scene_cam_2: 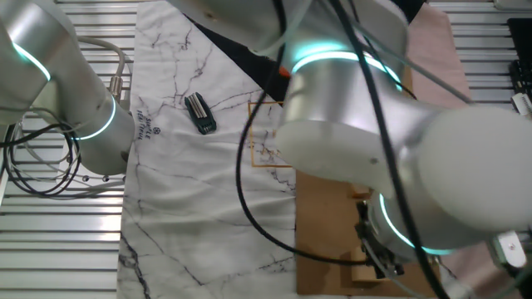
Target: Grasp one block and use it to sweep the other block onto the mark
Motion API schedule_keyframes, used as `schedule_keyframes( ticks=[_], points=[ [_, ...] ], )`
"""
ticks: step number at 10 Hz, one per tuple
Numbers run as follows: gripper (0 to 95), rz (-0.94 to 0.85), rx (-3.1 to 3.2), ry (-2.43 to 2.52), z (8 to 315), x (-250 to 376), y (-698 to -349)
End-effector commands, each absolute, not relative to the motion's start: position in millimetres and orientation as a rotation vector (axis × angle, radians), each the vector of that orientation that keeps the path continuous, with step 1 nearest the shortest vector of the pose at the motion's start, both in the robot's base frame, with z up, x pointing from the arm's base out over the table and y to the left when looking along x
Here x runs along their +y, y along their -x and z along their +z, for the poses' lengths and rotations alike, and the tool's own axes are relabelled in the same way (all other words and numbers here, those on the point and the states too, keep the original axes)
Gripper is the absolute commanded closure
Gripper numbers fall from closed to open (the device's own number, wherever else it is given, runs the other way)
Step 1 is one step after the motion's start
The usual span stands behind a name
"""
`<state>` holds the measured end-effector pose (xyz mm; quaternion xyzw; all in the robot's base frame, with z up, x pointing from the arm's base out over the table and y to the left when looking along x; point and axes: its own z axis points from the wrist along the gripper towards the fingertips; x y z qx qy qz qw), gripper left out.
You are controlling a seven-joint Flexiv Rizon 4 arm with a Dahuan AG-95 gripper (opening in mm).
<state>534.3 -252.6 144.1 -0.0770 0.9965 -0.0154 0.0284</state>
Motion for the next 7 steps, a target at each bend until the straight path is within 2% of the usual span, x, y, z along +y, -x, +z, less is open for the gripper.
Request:
schedule_keyframes(
  ticks=[1,7],
  points=[
    [95.0,-0.040,3.066,0.264,144.1,-253.6,-534.5],
    [95.0,-0.024,3.054,0.227,131.8,-271.6,-530.7]
  ],
)
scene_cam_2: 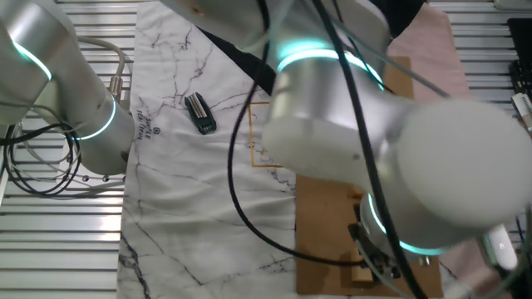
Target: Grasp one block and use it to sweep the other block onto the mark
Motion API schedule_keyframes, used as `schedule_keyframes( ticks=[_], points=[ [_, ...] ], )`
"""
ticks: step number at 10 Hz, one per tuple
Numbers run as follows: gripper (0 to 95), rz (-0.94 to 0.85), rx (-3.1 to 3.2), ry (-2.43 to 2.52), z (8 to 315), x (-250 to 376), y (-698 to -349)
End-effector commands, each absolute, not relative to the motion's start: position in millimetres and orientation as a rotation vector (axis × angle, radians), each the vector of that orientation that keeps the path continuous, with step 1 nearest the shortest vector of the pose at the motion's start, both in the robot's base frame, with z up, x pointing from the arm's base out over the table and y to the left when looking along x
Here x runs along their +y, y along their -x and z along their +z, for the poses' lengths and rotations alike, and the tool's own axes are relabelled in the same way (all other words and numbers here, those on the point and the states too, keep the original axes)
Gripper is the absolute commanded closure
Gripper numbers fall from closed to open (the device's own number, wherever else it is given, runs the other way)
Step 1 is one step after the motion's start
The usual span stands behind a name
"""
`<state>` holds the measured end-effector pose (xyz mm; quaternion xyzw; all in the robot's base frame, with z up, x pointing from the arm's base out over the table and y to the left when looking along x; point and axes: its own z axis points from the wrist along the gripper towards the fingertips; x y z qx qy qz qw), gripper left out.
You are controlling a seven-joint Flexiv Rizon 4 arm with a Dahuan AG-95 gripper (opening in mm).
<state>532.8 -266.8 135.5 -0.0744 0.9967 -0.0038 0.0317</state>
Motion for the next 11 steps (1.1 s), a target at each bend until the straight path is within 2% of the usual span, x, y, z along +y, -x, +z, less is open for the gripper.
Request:
schedule_keyframes(
  ticks=[1,11],
  points=[
    [95.0,-0.019,3.043,0.238,126.9,-279.1,-532.6],
    [95.0,0.007,3.034,0.312,97.7,-299.2,-553.2]
  ],
)
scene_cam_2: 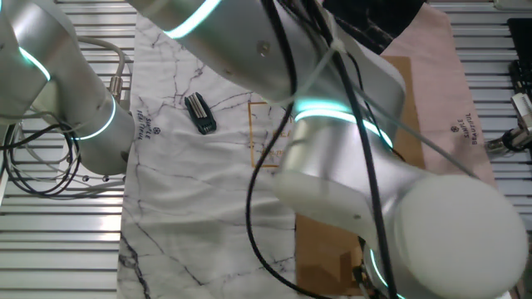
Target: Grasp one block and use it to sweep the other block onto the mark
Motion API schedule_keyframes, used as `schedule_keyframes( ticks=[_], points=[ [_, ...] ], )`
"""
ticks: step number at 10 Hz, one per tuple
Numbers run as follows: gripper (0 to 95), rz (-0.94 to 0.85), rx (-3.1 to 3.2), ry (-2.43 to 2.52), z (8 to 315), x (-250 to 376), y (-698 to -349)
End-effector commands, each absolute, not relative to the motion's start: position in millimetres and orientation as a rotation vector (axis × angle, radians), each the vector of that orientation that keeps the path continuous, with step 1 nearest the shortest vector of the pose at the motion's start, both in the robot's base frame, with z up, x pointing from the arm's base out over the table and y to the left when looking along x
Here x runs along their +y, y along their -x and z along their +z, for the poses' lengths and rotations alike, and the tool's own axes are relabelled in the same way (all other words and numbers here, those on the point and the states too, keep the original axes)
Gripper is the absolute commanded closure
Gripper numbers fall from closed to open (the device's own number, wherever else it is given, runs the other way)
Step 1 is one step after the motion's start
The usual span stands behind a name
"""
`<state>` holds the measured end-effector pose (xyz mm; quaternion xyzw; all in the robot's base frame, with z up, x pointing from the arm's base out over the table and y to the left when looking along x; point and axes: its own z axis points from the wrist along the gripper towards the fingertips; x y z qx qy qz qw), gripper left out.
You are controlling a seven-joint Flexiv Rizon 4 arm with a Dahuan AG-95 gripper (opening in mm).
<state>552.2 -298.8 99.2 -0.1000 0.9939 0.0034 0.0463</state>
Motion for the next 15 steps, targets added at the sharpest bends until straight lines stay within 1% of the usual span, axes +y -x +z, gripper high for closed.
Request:
schedule_keyframes(
  ticks=[1,5,10,15],
  points=[
    [95.0,0.008,3.034,0.321,95.2,-299.3,-555.4],
    [95.0,-0.004,3.030,0.413,92.0,-296.1,-562.0],
    [95.0,-0.033,2.804,1.289,93.0,-294.8,-561.5],
    [95.0,-0.064,2.507,1.799,93.0,-294.8,-561.5]
  ],
)
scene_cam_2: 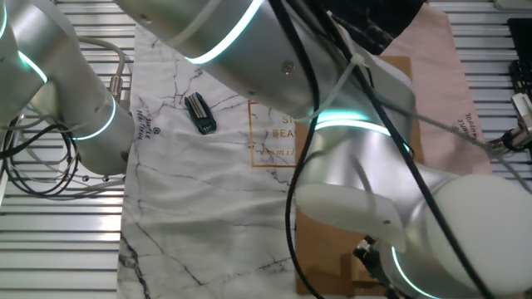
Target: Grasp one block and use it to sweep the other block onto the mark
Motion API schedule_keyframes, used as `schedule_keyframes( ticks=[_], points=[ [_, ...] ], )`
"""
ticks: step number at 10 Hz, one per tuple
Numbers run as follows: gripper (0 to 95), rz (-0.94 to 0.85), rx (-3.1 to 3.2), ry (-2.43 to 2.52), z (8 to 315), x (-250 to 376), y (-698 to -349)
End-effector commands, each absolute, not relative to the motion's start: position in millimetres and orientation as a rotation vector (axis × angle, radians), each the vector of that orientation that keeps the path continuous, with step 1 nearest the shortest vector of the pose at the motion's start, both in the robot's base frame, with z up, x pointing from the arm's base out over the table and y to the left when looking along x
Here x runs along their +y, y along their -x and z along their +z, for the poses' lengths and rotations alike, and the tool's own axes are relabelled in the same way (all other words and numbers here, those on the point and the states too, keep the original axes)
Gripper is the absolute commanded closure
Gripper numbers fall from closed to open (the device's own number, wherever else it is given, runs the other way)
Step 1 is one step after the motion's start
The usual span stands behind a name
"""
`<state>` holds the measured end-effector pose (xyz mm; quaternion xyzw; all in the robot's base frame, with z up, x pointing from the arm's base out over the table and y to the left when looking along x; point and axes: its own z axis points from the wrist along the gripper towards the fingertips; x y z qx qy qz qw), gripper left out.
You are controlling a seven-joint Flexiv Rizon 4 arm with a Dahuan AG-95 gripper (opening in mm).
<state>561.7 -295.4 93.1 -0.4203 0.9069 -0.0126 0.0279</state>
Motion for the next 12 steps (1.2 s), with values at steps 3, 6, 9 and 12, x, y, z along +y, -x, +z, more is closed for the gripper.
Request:
schedule_keyframes(
  ticks=[3,6,9,12],
  points=[
    [95.0,-0.011,2.201,2.131,93.2,-294.7,-561.4],
    [95.0,-0.002,2.070,2.250,96.3,-293.6,-560.3],
    [95.0,-0.014,2.046,2.283,96.5,-293.5,-560.2],
    [95.0,-0.012,2.085,2.263,96.3,-293.5,-560.2]
  ],
)
